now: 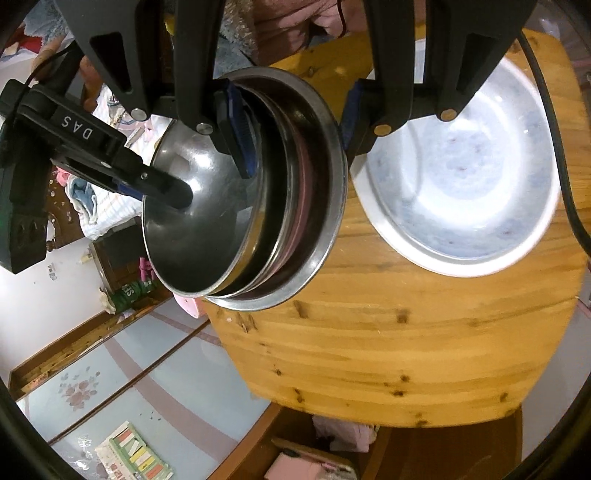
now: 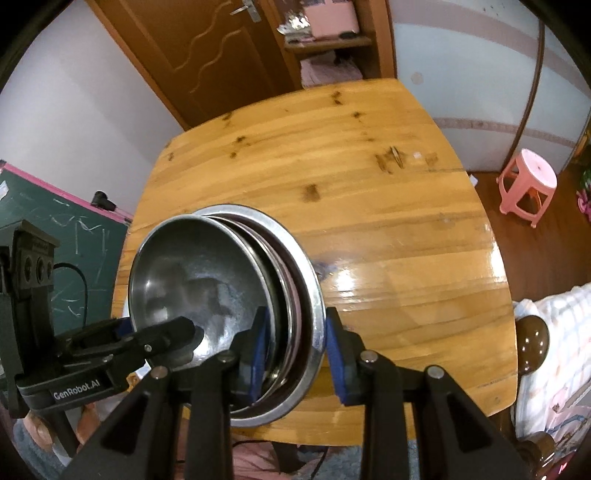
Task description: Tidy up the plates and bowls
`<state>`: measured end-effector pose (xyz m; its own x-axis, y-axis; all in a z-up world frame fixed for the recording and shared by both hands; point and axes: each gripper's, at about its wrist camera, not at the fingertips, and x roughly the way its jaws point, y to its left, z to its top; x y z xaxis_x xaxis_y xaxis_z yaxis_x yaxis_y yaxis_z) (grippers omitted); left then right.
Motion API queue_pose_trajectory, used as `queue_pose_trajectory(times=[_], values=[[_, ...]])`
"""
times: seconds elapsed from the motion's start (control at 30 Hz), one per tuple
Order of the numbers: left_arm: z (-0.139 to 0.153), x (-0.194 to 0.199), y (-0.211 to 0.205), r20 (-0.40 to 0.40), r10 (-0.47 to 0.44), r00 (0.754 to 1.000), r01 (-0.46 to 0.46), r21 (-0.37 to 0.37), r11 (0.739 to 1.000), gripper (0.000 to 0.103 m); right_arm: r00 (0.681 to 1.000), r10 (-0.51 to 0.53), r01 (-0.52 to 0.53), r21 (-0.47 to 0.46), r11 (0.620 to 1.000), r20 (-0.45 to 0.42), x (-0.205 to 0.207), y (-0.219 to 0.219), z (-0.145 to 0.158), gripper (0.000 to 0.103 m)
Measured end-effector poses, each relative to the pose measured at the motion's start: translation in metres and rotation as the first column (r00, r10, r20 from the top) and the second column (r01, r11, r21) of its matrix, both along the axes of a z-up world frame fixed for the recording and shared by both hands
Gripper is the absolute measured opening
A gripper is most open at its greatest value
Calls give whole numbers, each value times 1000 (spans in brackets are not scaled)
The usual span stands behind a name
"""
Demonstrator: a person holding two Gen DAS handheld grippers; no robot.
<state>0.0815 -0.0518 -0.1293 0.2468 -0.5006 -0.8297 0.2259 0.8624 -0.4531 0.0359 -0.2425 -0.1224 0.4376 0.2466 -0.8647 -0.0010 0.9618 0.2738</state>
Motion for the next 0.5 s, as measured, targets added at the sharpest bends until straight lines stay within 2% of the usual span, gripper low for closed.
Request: queue_pose_trajectory(times=[0.5], values=[[42, -27, 46, 99, 72, 992, -74, 14, 997, 41, 995, 66, -64, -30, 997, 74, -13, 42, 38, 29]])
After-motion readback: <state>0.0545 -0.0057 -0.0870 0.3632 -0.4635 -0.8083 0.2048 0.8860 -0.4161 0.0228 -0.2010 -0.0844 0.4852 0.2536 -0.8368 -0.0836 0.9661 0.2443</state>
